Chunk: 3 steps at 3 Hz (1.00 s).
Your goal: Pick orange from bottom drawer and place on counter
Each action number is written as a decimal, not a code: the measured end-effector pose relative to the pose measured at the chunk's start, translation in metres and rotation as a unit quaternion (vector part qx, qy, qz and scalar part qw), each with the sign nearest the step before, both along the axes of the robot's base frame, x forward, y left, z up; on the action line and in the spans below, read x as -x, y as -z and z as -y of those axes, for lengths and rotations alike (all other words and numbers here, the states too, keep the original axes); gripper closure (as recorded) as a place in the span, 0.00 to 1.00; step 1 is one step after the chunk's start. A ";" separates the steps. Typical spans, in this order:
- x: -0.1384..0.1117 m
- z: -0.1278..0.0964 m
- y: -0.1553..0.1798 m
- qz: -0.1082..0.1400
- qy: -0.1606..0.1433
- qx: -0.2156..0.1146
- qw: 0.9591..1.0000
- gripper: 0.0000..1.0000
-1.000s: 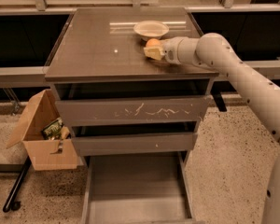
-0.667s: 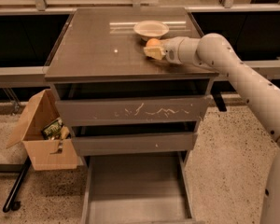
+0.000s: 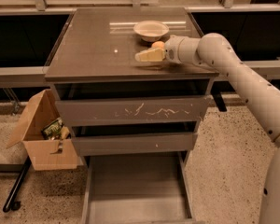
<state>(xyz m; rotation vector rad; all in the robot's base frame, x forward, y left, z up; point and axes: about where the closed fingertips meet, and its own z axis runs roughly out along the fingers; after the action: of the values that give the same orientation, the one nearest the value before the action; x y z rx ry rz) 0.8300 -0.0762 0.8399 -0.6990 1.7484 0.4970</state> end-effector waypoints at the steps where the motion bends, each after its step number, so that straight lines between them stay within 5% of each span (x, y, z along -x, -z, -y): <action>1: 0.001 -0.001 -0.003 0.004 -0.005 -0.001 1.000 0.00; 3: 0.029 0.016 -0.035 0.051 0.000 0.004 0.999 0.00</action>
Offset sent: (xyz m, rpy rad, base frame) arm -0.0141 -0.0107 0.0244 0.0016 -0.0735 0.0151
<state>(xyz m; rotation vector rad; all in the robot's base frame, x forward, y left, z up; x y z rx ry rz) 0.8010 -0.0920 0.8749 -0.7178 1.6562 0.4469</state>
